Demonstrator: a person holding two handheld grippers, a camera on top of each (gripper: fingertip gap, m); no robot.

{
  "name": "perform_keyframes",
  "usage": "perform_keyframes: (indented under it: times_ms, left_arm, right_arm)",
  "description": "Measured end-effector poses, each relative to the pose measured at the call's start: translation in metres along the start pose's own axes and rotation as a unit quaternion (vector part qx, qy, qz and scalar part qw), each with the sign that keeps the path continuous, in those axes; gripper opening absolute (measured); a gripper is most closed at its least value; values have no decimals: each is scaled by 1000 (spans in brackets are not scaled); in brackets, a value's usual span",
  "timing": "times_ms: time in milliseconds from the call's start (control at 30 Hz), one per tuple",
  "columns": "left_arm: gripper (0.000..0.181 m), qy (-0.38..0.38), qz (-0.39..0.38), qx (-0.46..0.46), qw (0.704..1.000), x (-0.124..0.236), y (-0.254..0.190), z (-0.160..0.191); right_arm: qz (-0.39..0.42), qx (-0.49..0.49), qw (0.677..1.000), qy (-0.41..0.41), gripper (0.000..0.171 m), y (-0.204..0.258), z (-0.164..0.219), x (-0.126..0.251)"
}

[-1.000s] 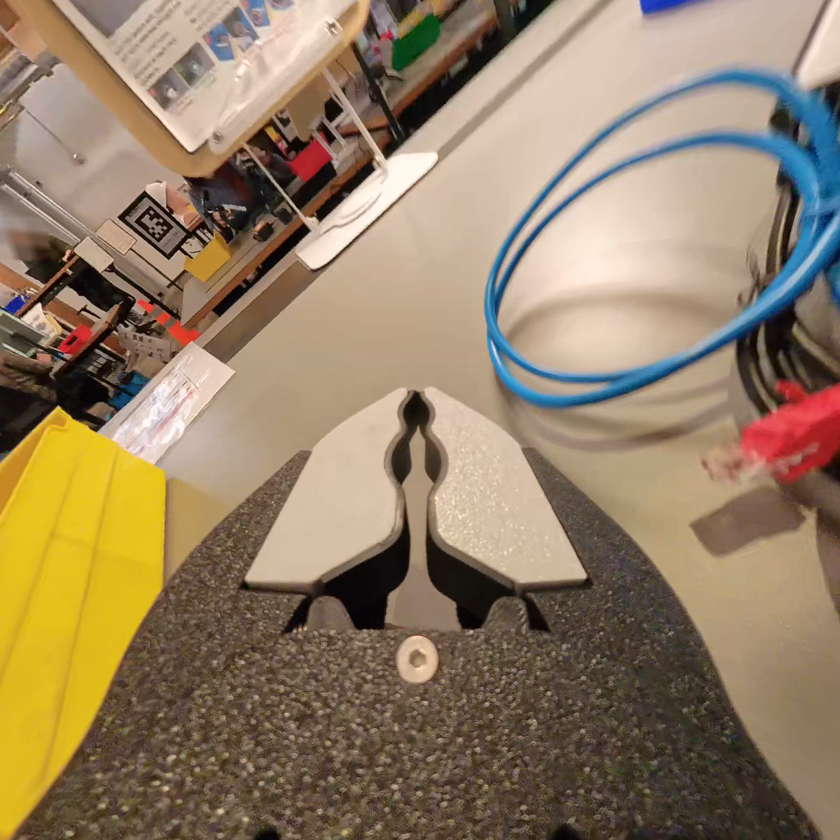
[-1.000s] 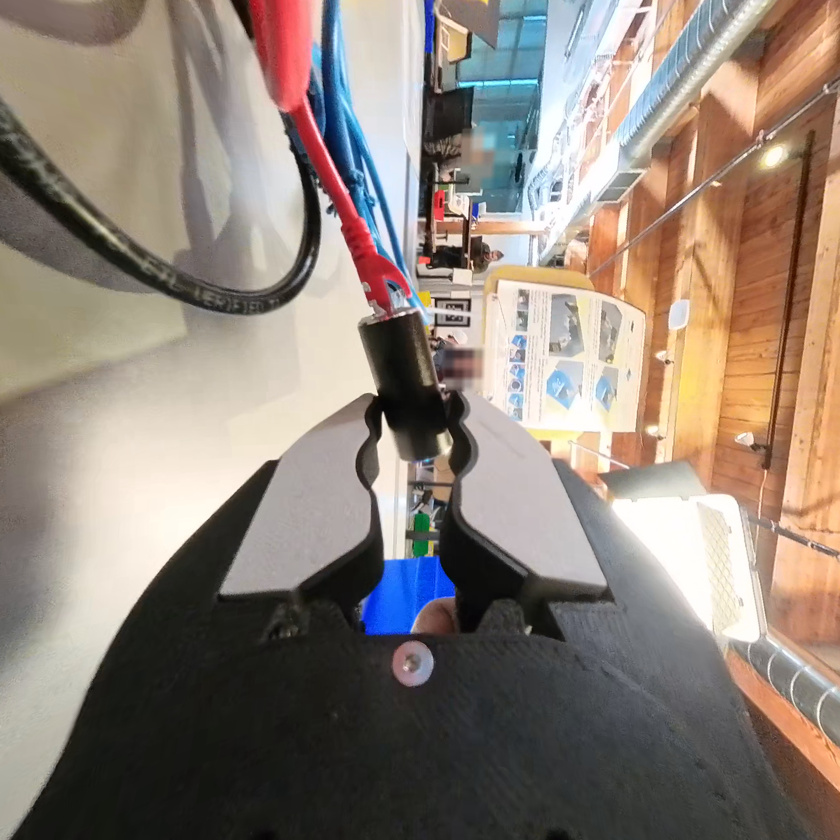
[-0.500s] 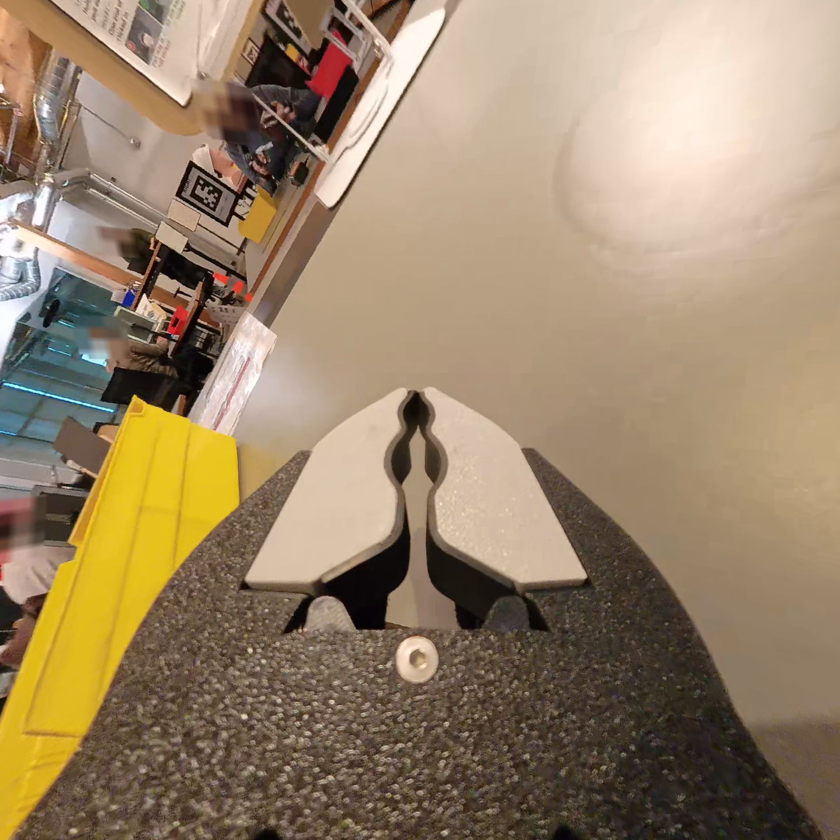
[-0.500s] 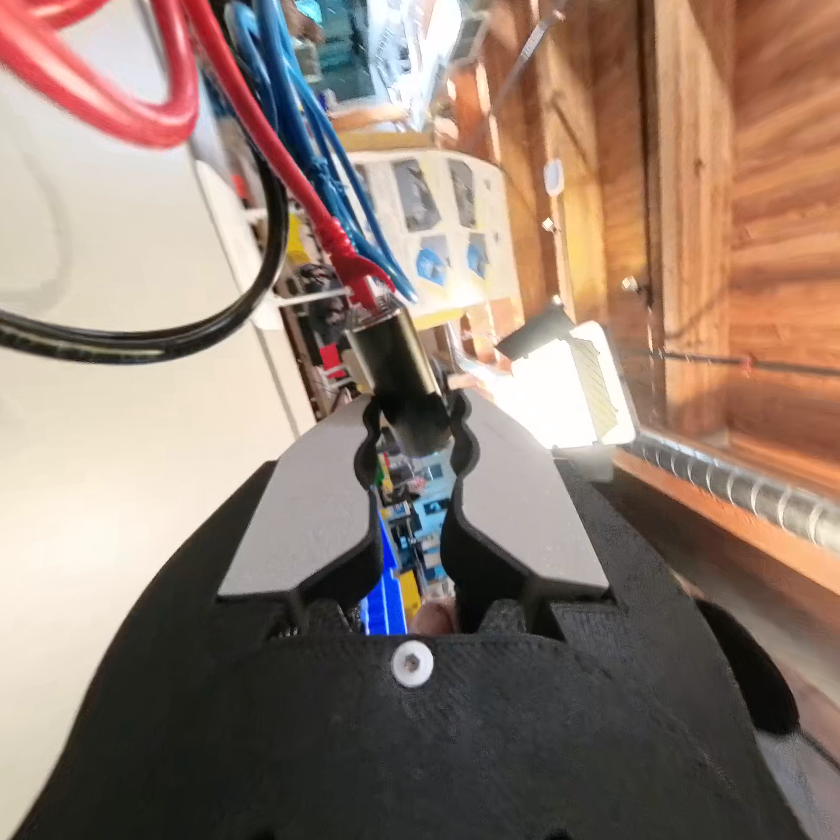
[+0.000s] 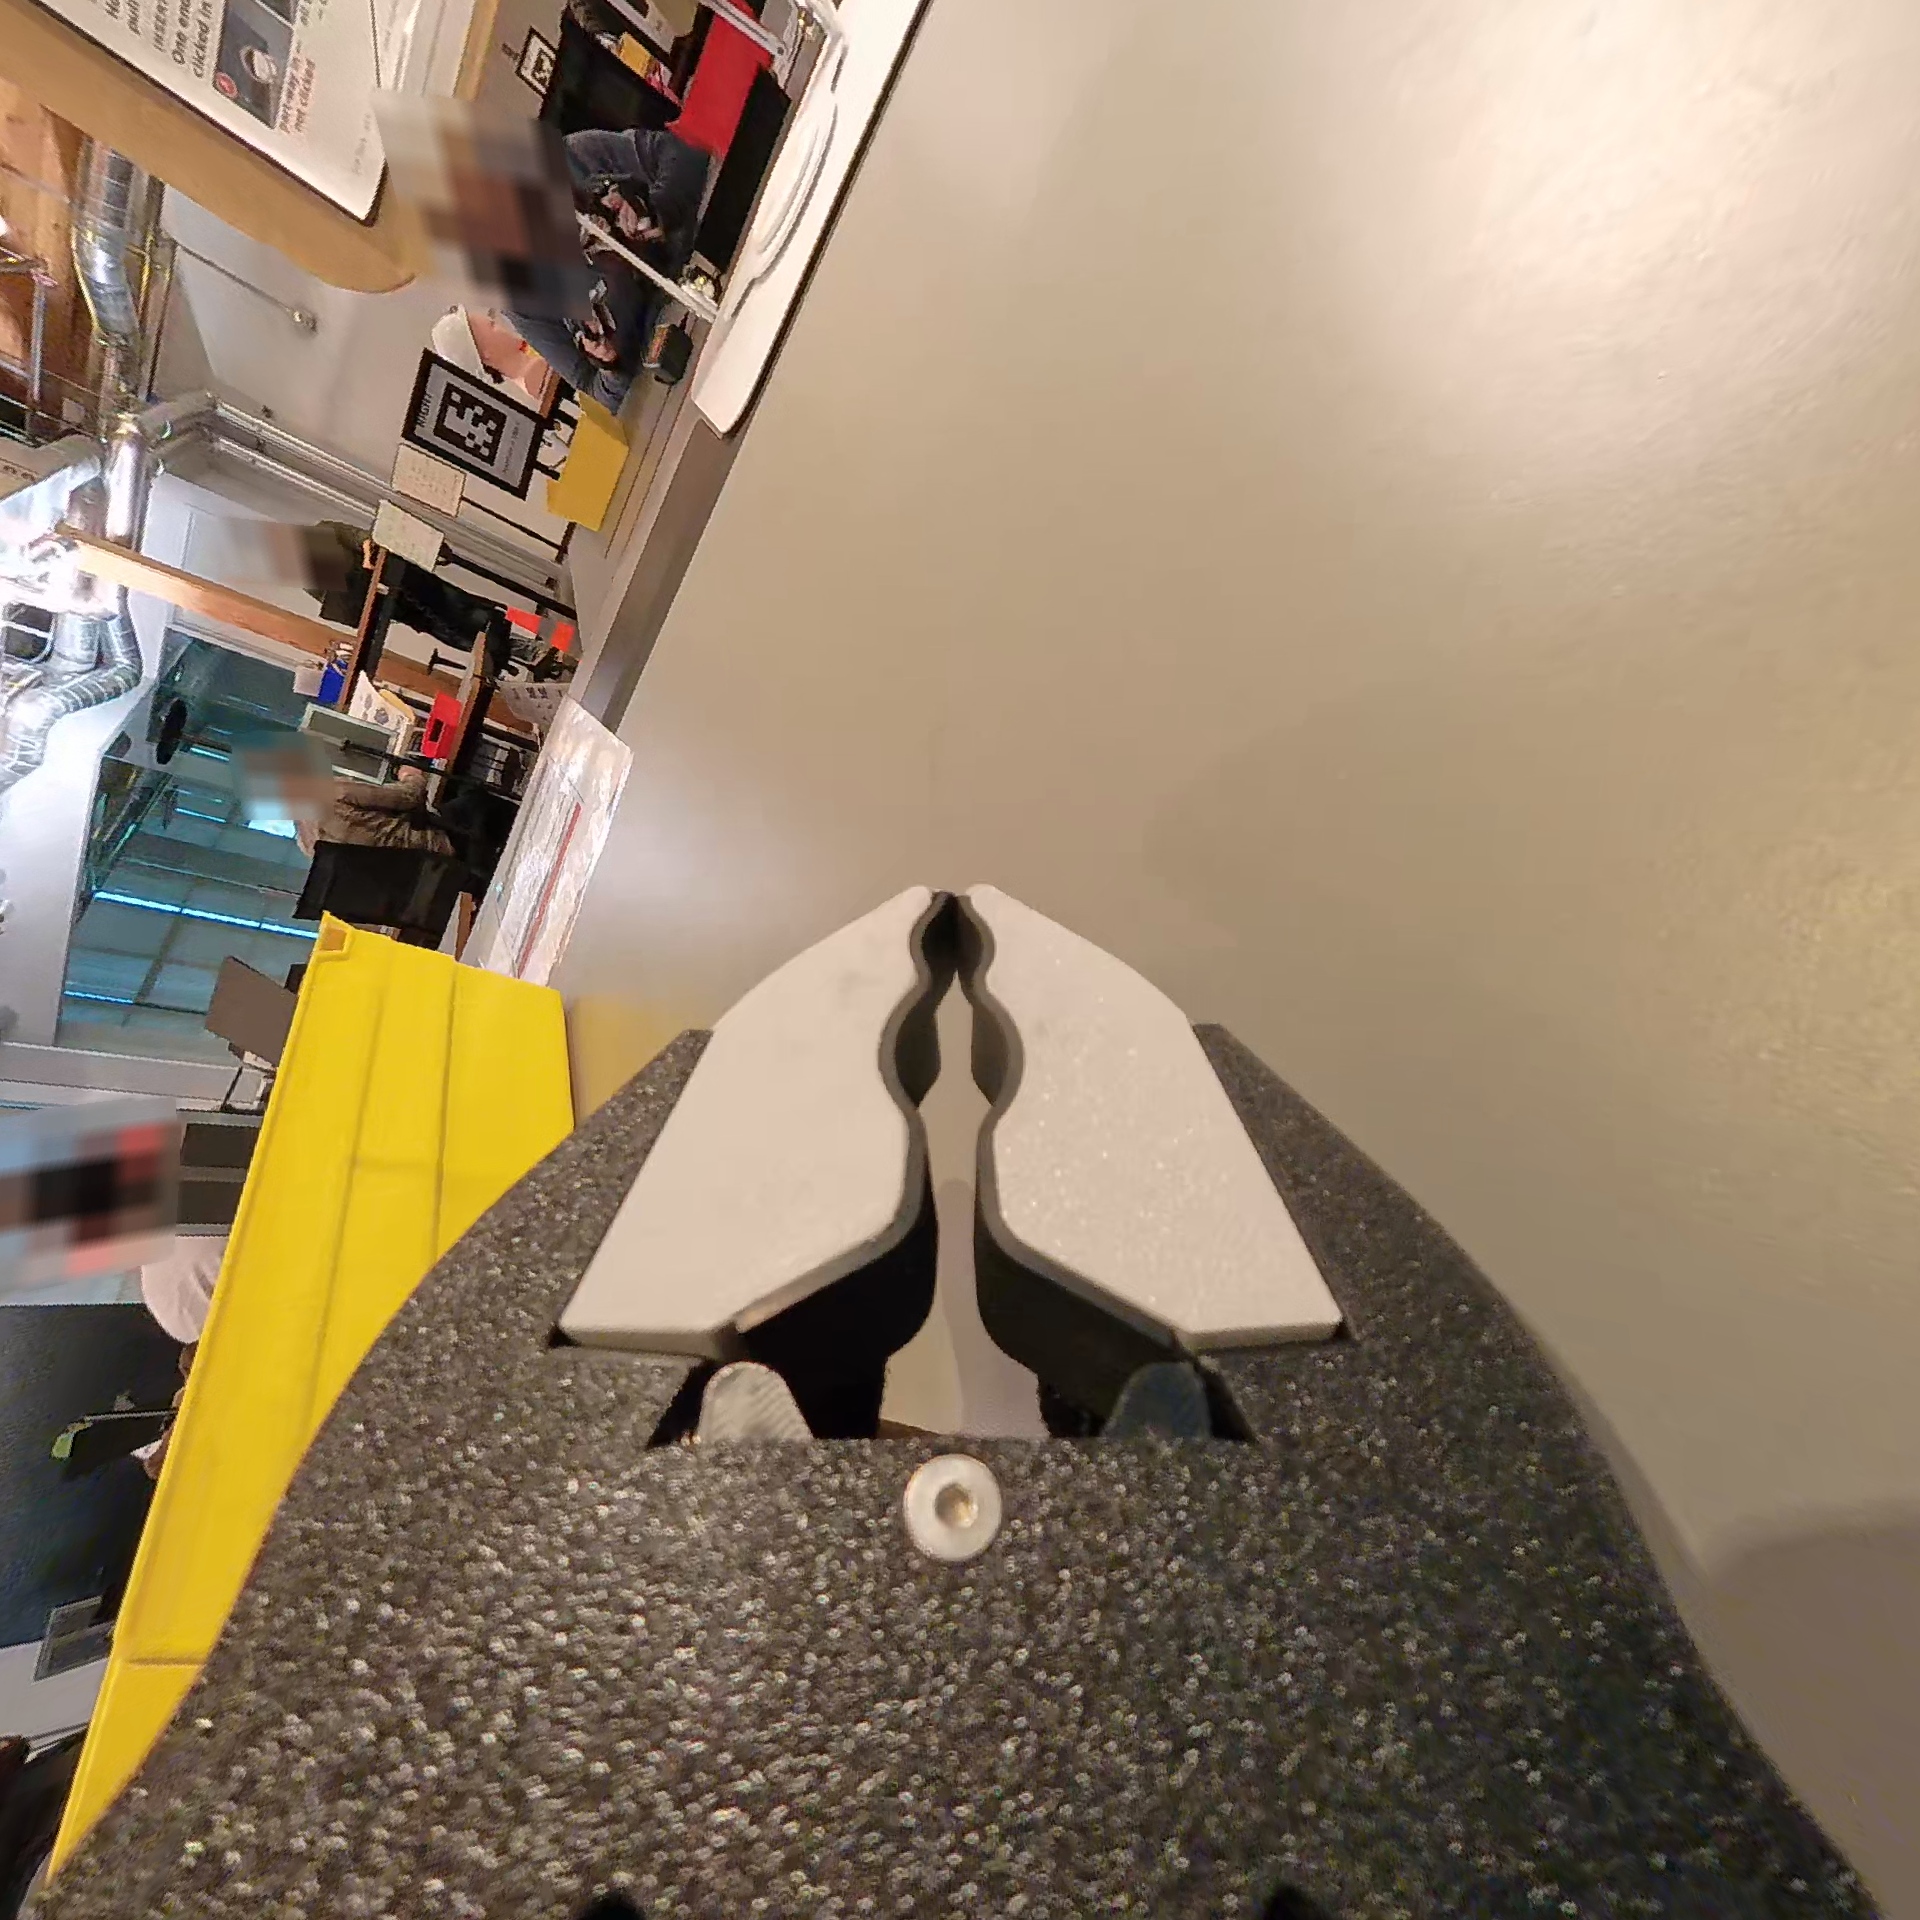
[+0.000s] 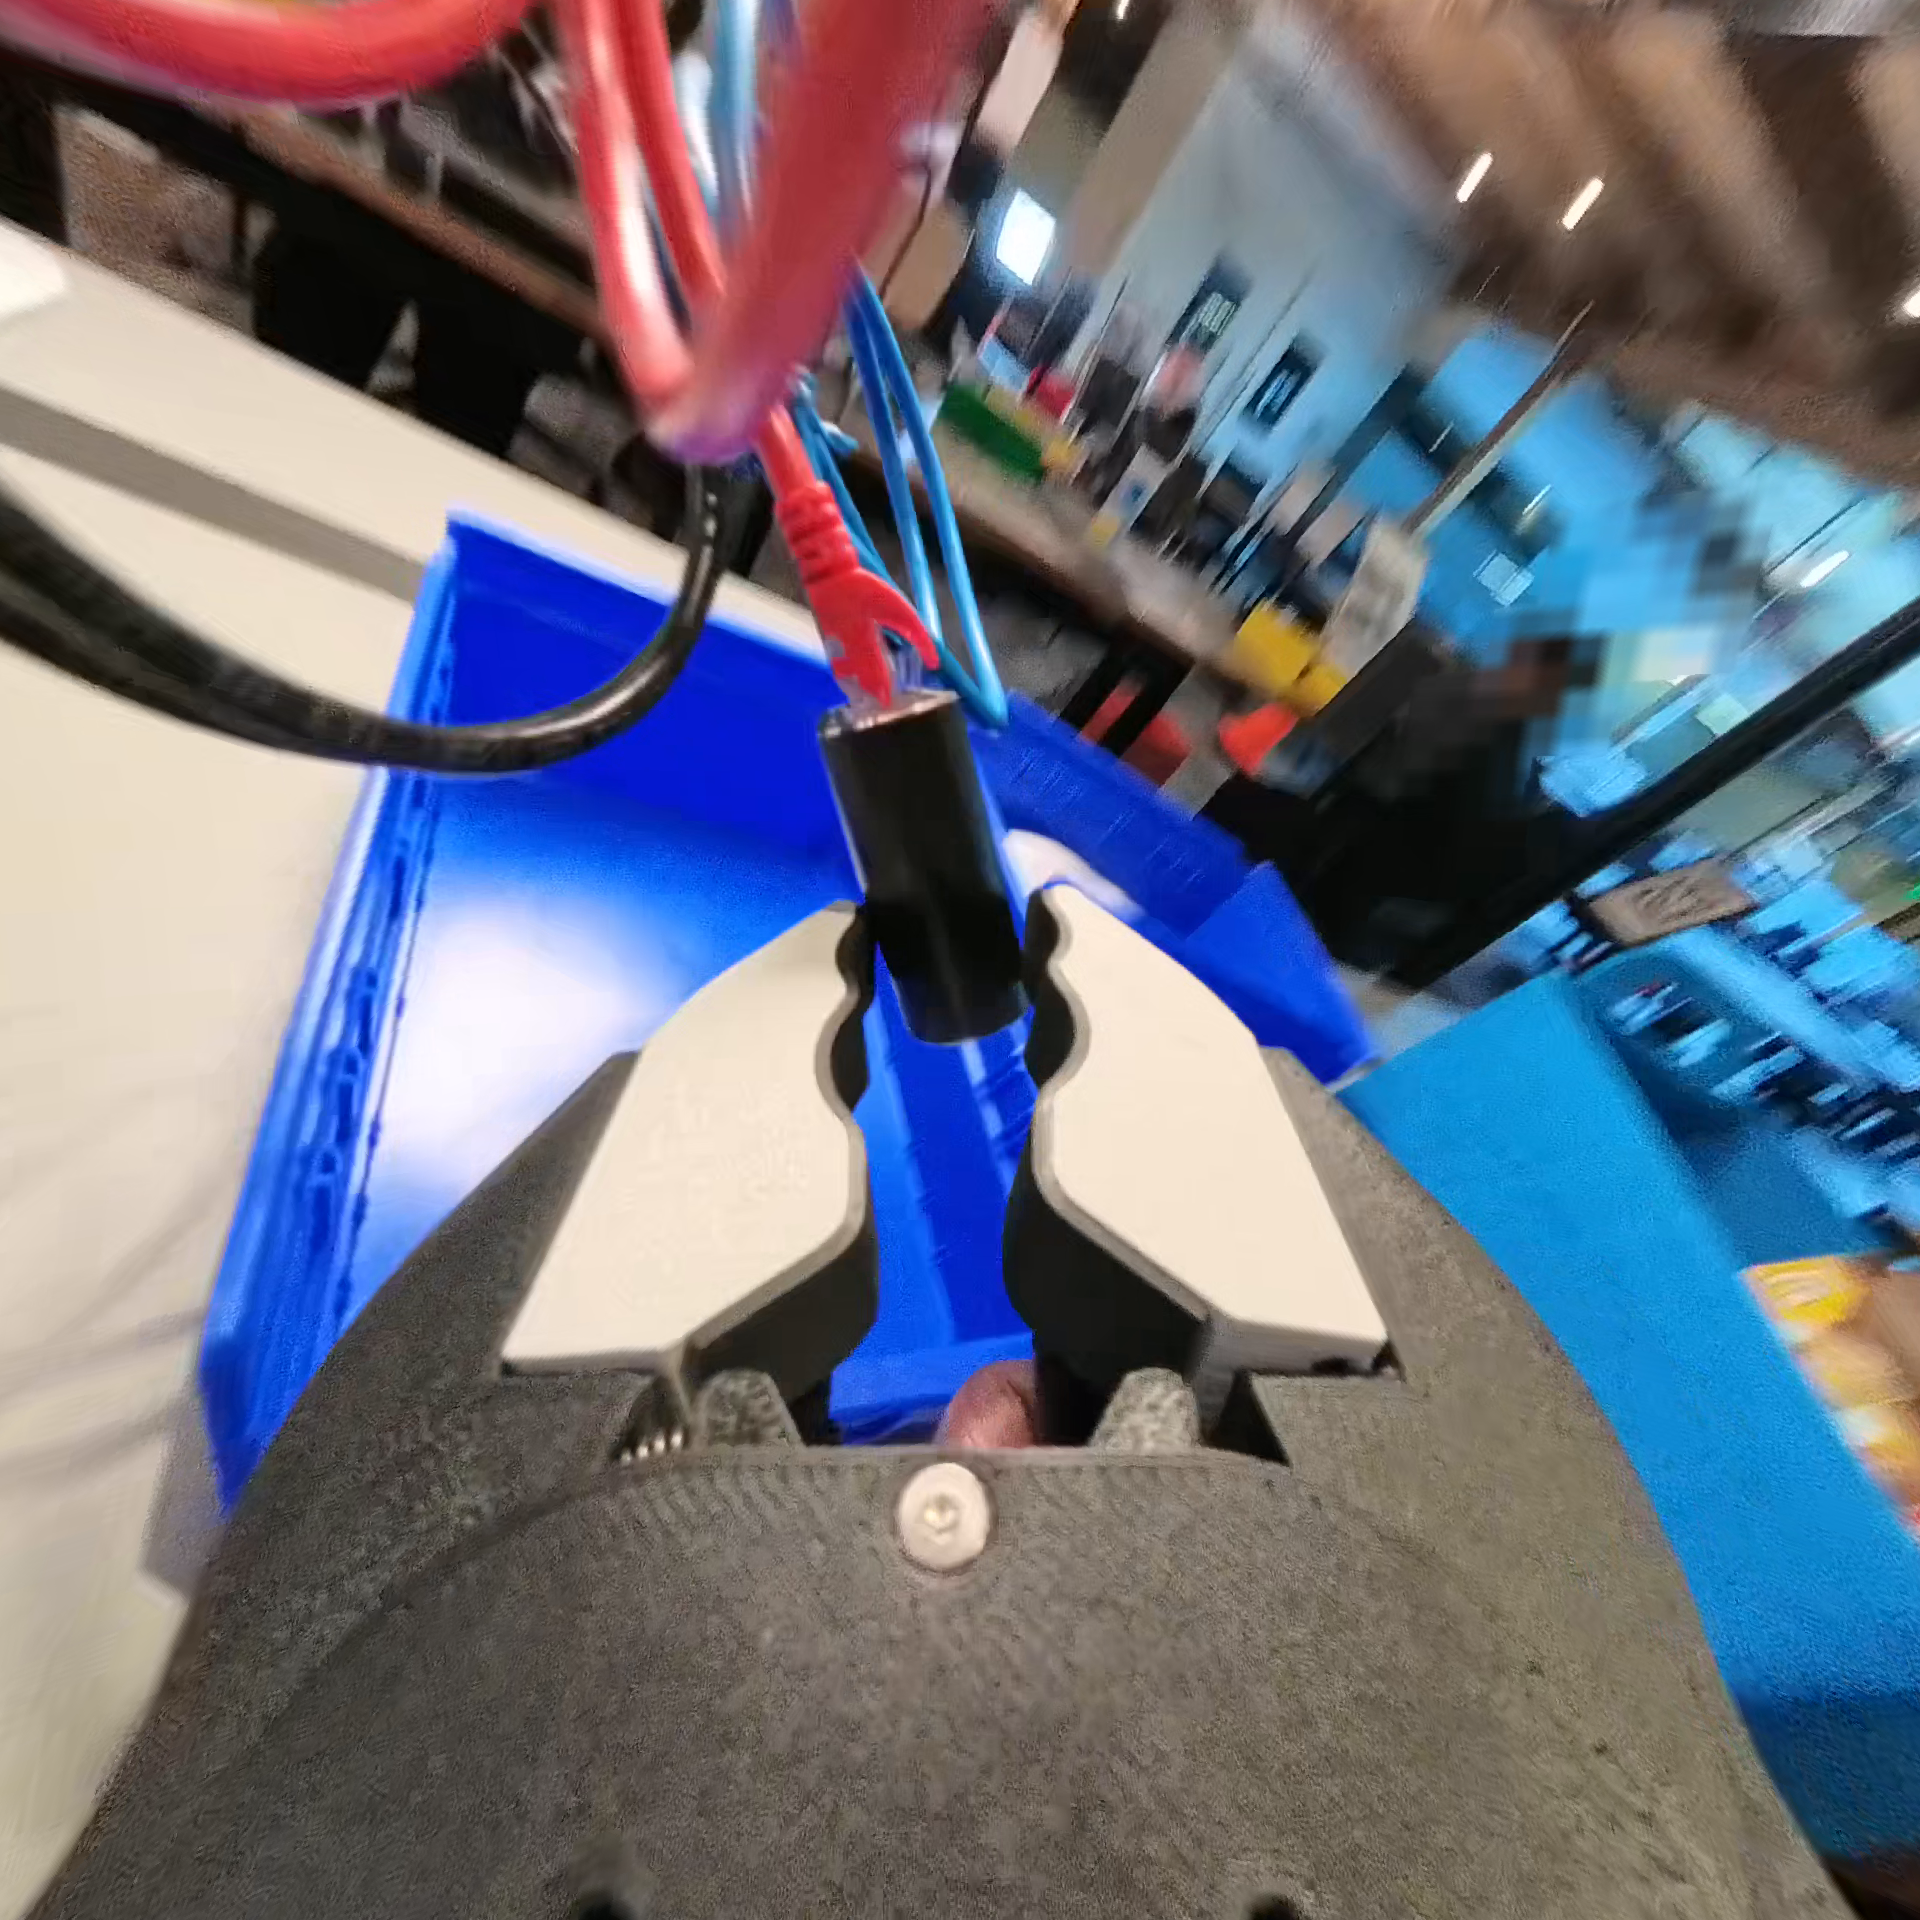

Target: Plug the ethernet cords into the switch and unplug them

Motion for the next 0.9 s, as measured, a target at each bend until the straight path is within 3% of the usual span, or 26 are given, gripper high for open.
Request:
perform_keyframes:
  times_ms: [33,167,433,633,767,900]
  left_arm:
    - [0,0,0,0,1000,0,0,0]
    - [0,0,-2,-2,1000,0,0,0]
    - [0,1,-5,-6,1000,2,0,1]
    - [1,0,-9,-8,1000,2,1,1]
    - [8,0,-17,3,1000,2,4,1]
    - [16,-15,-18,18,1000,5,7,-1]
  right_arm:
    - [-17,-23,999,32,28,4,16,-10]
    - [-60,-81,982,161,27,26,72,-35]
    - [-159,-52,950,263,28,61,98,-37]
    - [-137,-136,966,172,40,43,74,-22]
    - [-116,-186,974,47,50,26,48,11]
    - [-143,-232,958,-85,52,40,41,46]
Point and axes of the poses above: each gripper's, where its closed fingertips meet, x back along the fingers, z out of its underside, y = z × x across the jaws, the point moved 2 cm from there along x, back along the fingers, and after that the axes turned 10 degrees about -y, right-handed, at the moved point
